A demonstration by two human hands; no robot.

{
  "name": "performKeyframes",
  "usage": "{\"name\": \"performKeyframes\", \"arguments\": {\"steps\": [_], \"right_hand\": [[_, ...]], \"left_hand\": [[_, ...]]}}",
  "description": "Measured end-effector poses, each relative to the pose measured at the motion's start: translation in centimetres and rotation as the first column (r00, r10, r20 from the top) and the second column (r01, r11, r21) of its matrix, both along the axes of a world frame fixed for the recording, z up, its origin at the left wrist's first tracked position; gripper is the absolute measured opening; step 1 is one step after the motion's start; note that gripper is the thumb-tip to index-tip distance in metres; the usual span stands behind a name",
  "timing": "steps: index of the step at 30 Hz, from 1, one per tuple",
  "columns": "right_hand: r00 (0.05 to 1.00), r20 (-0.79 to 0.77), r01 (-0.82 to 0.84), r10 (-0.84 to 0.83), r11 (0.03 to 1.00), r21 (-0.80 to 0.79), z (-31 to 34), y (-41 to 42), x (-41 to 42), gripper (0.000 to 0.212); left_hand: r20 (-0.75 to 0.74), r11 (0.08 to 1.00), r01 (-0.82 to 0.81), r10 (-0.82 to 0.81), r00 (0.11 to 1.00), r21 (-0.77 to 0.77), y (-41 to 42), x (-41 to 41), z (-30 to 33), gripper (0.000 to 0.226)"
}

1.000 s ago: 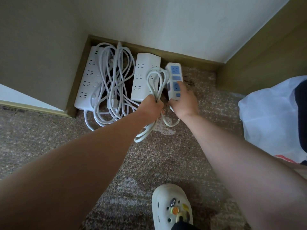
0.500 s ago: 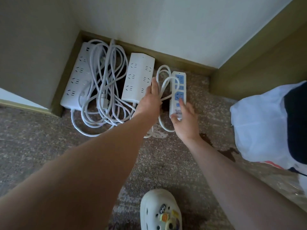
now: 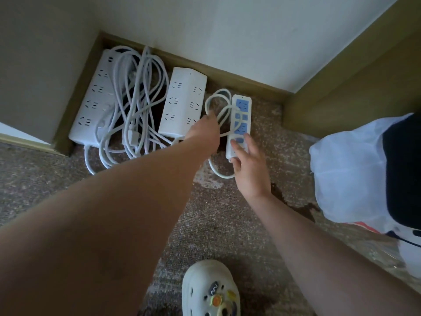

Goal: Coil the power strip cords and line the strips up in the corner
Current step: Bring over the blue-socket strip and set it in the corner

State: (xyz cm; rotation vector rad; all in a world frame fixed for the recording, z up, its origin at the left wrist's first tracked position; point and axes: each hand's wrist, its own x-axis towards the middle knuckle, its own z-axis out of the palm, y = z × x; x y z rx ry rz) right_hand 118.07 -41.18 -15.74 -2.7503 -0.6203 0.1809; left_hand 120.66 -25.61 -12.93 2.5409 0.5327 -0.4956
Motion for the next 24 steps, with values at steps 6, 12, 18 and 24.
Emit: {"name": "performKeyframes", "arguments": {"steps": [6, 12, 18, 24], "right_hand": [[0.998, -0.043, -0.046, 0.041, 0.993, -0.111, 0.6, 1.0, 1.0, 0.048], [0.997, -0.071, 0.014, -0.021, 0.995, -0.095, 0.9, 1.7, 1.0, 0.050], [0.993, -0.109, 0.043, -0.054, 0.994, -0.098, 0.9, 2.0, 2.2, 0.054], [0.984, -0.174, -0.046, 0.026, 0.992, -0.117, 0.4, 1.4, 1.5, 0.060]], "left_hand": [[0.081, 0.948, 0.234, -0.256, 0.963, 0.214, 1.8, -4.6, -0.1, 0.082], [0.004, 0.908, 0.359, -0.368, 0.930, 0.214, 3.9, -12.0, -1.5, 0.079], [-0.031, 0.908, 0.349, -0.351, 0.936, 0.233, 0.6, -8.9, -2.1, 0.074], [-0.150, 0.827, 0.449, -0.424, 0.893, 0.338, 0.4, -5.0, -2.7, 0.067]]}}
